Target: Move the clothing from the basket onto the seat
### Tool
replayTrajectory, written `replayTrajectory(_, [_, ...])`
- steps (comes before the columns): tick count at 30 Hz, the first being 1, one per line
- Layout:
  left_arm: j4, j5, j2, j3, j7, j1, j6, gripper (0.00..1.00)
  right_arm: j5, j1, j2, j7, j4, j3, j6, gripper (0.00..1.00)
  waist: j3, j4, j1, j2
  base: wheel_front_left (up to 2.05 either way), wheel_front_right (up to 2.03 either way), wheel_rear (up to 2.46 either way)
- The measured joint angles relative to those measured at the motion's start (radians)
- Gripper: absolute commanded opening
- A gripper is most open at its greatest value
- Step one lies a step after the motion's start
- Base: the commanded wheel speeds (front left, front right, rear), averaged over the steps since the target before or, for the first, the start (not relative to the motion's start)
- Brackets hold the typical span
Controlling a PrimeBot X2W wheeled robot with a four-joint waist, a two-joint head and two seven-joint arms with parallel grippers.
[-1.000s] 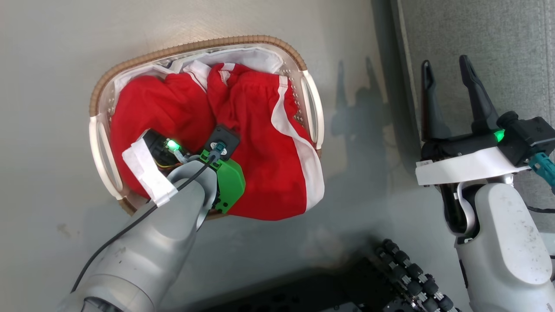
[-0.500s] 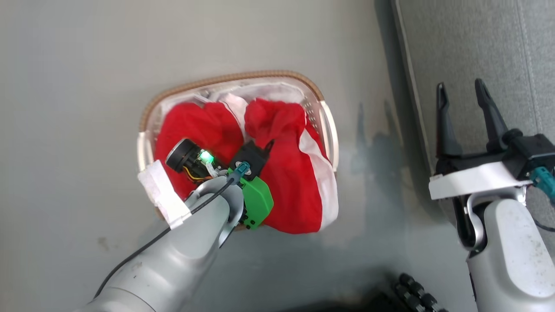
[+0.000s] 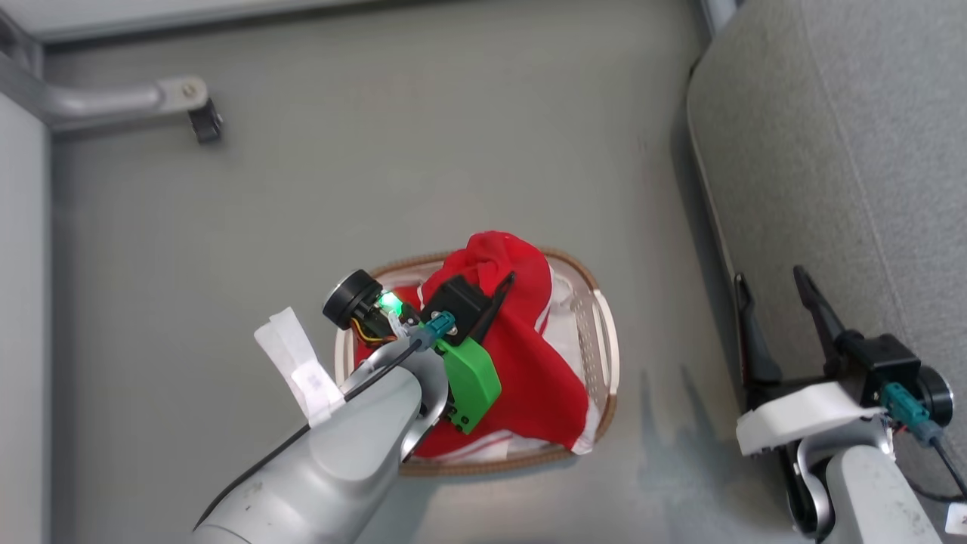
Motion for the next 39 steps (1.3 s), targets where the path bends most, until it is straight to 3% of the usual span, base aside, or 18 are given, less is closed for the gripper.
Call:
replayTrajectory(4, [-0.012, -0.005, 0.006, -0.003, 0.009, -0.025, -0.009, 0.0, 0.009, 0.041, 0.0, 0.0, 0.009, 0.01, 0.0, 1.0, -0.098, 0.016, 0.0, 0.0, 0.0, 0.0, 0.0])
replayTrajectory(11, [-0.071, -0.006, 0.066, -0.012, 0.082, -0.132, -0.021, 0.0, 0.017, 0.073, 0.0, 0.0, 0.015, 0.023, 0.0, 1.0, -0.238, 0.032, -0.0001, 0.0, 0.0, 0.0, 0.0])
replayTrajectory(21, [-0.165, -0.038, 0.122, -0.024, 0.238, -0.249, -0.027, 0.0, 0.016, 0.079, 0.0, 0.0, 0.01, 0.081, 0.0, 1.0, -0.336, 0.035, 0.0, 0.0, 0.0, 0.0, 0.0])
replayTrajectory(34, [-0.21, -0.085, 0.142, -0.01, 0.308, -0.292, -0.006, 0.0, 0.11, -0.005, -0.001, -0.001, -0.11, 0.317, 0.0, 1.0, -0.362, 0.026, 0.0, 0.0, 0.0, 0.0, 0.0])
replayTrajectory(39, [-0.249, -0.099, 0.129, -0.009, 0.324, -0.292, 0.006, 0.0, 0.035, -0.099, 0.002, -0.001, -0.05, 0.43, 0.0, 1.0, -0.36, 0.027, 0.0, 0.0, 0.0, 0.0, 0.0])
